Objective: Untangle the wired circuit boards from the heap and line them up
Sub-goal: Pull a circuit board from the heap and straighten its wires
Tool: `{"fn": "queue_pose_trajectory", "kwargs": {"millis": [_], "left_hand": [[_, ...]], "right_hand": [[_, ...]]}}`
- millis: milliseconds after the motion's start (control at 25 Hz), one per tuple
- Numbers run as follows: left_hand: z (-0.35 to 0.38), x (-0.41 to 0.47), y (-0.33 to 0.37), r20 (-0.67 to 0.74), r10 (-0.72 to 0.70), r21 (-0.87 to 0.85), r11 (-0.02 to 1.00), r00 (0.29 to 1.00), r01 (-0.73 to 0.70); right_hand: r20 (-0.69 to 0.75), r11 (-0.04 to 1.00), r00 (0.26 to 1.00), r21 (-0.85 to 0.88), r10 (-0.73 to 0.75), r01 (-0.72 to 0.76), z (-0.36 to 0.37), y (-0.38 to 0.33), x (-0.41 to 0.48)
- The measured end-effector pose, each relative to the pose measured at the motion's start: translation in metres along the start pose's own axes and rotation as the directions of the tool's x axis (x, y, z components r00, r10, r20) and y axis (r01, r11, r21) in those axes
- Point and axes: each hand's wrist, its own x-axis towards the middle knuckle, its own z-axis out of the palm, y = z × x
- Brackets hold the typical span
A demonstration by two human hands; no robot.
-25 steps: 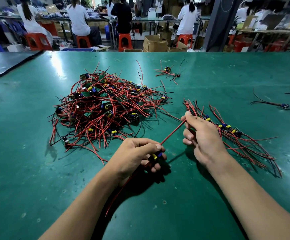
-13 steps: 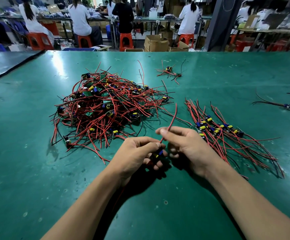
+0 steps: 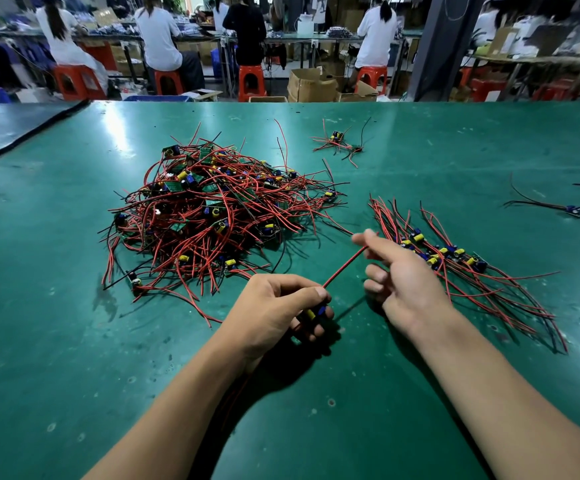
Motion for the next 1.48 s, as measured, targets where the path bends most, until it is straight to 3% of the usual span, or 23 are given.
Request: {"fn": "queue_pose_trajectory", "kwargs": {"millis": [120, 320, 480, 680, 800, 920, 1000, 1160, 1480], "left_hand": [[-0.001, 0.001, -0.001, 0.01, 0.012, 0.049, 0.999, 1.0, -0.013], [-0.001, 0.001, -0.001, -0.009, 0.005, 0.054, 0.999, 1.0, -0.004], [0.001, 0.001, 0.0, -0.033, -0.006, 0.0, 1.0, 0.999, 0.006], [0.002, 0.002, 0.007, -0.042, -0.07, -0.22, 0.974, 0.997, 0.059], [0.0, 0.002, 0.011, -0.037, -0.087, -0.263, 0.962, 0.995, 0.074], [-0.001, 0.003, 0.014, -0.037, -0.129, -0.342, 0.933, 0.991, 0.109], [-0.003, 0.003, 0.015, -0.023, -0.147, -0.38, 0.916, 0.989, 0.128], [-0.007, 0.002, 0.017, 0.007, -0.117, -0.393, 0.913, 0.993, 0.111], [-0.01, 0.0, 0.026, 0.087, -0.095, -0.469, 0.874, 0.992, 0.125]], "right_hand": [[0.075, 0.933, 0.983, 0.309, 0.168, -0.183, -0.006, -0.011, 0.002], [0.224, 0.851, 0.943, 0.414, 0.247, -0.322, -0.008, -0.016, -0.002], [0.174, 0.937, 0.964, 0.256, 0.199, -0.239, -0.009, -0.016, -0.002], [0.181, 0.951, 0.953, 0.151, 0.243, -0.271, -0.008, -0.008, -0.002], [0.166, 0.968, 0.956, 0.015, 0.243, -0.249, -0.008, -0.003, 0.0], [0.292, 0.949, 0.933, -0.291, 0.208, -0.121, -0.006, 0.004, -0.007], [0.413, 0.917, 0.885, -0.397, 0.216, -0.039, -0.004, 0.008, -0.013], [0.487, 0.892, 0.858, -0.444, 0.161, 0.084, -0.002, 0.01, -0.015], [0.482, 0.954, 0.87, -0.296, 0.107, 0.047, 0.0, 0.009, -0.014]]}}
